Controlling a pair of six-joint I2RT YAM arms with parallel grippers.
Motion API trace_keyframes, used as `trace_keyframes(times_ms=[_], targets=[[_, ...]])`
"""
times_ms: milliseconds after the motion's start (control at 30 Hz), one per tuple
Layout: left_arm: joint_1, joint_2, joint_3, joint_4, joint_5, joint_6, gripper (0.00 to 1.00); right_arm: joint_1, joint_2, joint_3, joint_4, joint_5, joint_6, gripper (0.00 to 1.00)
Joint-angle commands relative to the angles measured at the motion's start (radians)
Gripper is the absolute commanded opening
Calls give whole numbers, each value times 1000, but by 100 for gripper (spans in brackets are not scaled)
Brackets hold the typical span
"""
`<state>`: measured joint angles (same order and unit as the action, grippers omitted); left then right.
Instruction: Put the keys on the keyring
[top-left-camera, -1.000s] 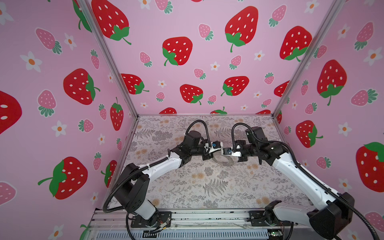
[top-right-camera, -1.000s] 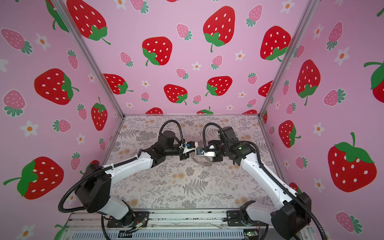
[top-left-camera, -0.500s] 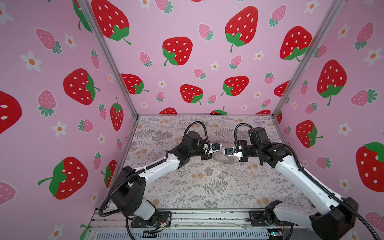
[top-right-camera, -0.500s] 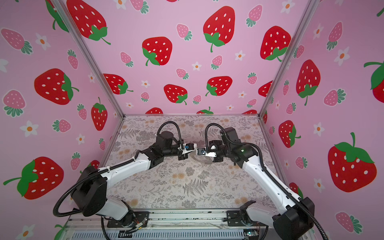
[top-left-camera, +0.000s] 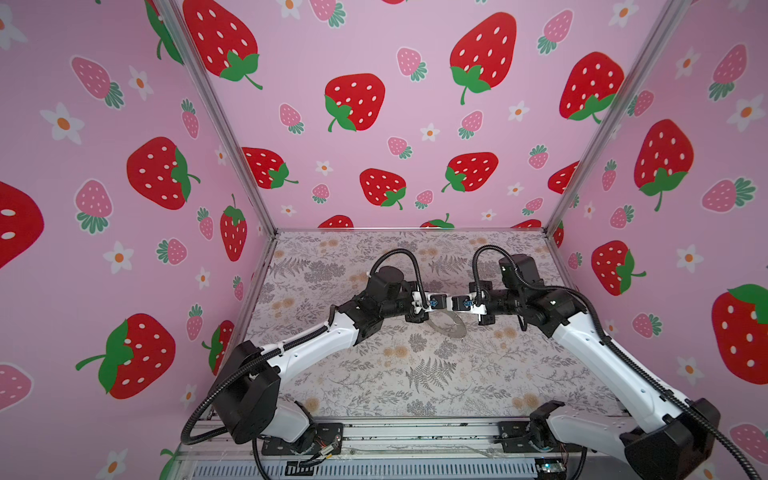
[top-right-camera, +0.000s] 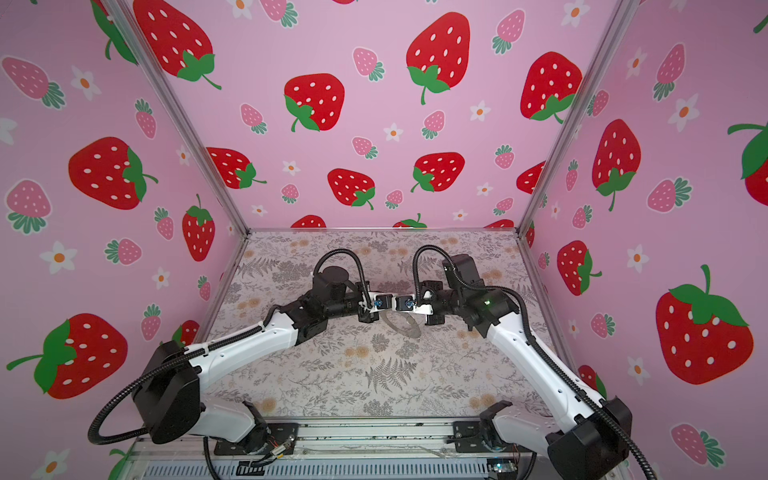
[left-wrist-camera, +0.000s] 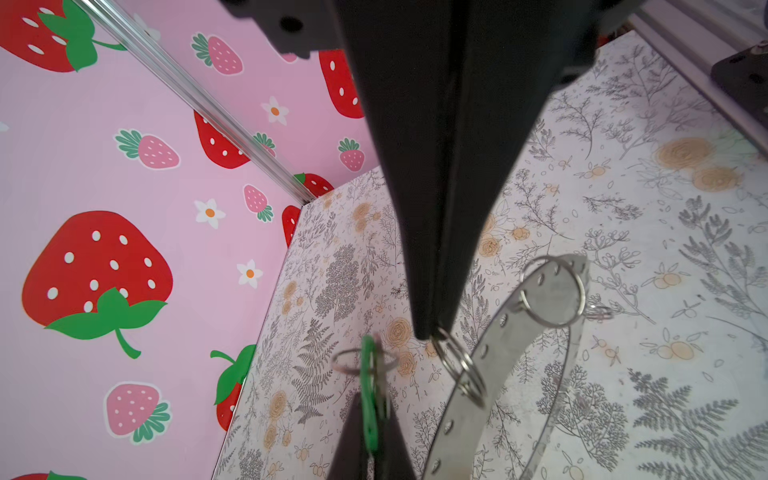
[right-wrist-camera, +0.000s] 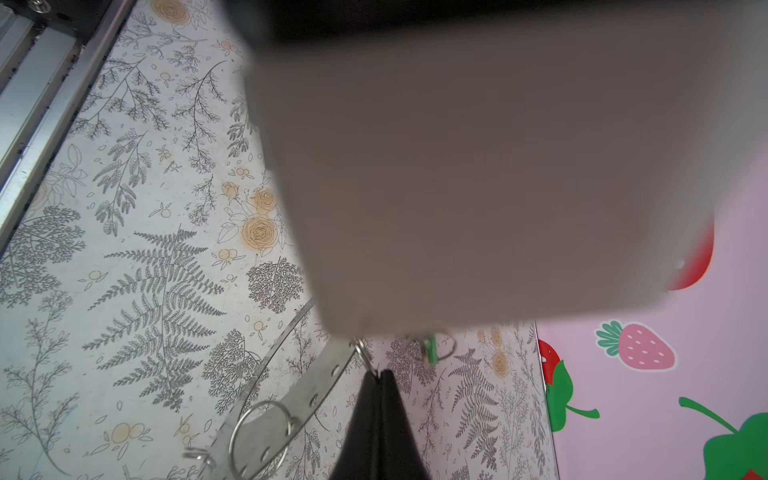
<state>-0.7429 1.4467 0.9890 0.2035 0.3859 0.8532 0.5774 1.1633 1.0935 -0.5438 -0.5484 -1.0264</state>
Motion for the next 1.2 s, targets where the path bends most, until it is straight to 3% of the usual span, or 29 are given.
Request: trace_keyframes(times_ms=[0,367,1167], targets=[[-14,-30,-20,26,-18,38,0,-7,-31,-15,56,-26,44,0],[-30,-44,-32,34,-27,34,0,-7,-24,-7,74,-16,97,0],[-45,-19,39,-6,-52,-23,0,-5,1,2,38,3,87,0]])
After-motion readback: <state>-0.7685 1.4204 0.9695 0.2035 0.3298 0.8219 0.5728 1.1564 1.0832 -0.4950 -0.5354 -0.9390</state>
